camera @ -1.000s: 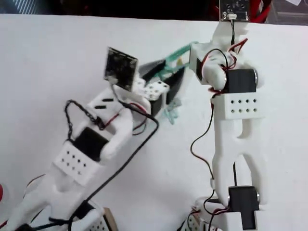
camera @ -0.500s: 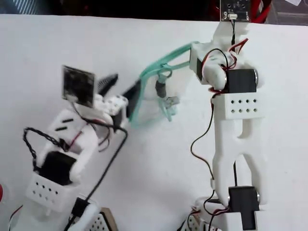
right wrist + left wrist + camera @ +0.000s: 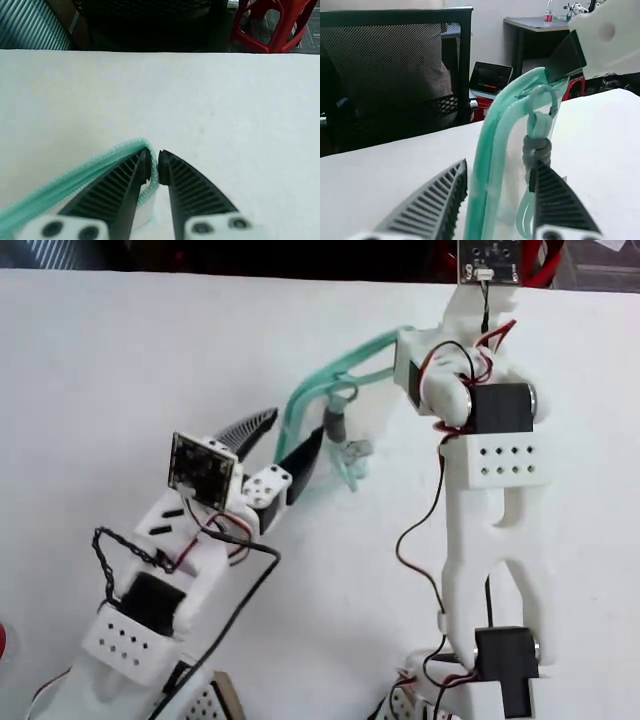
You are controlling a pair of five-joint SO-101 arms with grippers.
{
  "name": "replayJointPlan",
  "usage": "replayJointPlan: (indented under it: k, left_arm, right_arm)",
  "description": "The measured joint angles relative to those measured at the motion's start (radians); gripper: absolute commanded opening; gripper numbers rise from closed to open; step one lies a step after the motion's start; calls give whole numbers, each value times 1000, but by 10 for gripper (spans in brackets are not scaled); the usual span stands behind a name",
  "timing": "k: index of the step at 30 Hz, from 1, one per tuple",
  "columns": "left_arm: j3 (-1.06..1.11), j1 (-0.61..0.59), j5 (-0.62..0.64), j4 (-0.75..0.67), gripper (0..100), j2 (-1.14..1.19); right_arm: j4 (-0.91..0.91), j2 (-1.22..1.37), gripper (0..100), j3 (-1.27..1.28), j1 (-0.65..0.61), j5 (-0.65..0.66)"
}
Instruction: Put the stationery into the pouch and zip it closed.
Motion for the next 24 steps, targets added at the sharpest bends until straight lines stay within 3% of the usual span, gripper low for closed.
replayJointPlan:
  k: [12,19,24]
  left_arm:
    - [6,-2,-6,-31,213,0]
    - [5,28,-100,-117,24,87]
    - [2,41,-184,-229,24,201]
  right_arm:
    - [0,0,19,-2,-52,0]
    - [3,0,19,-2,-80,-2]
    - [5,0,19,-2,-81,-2]
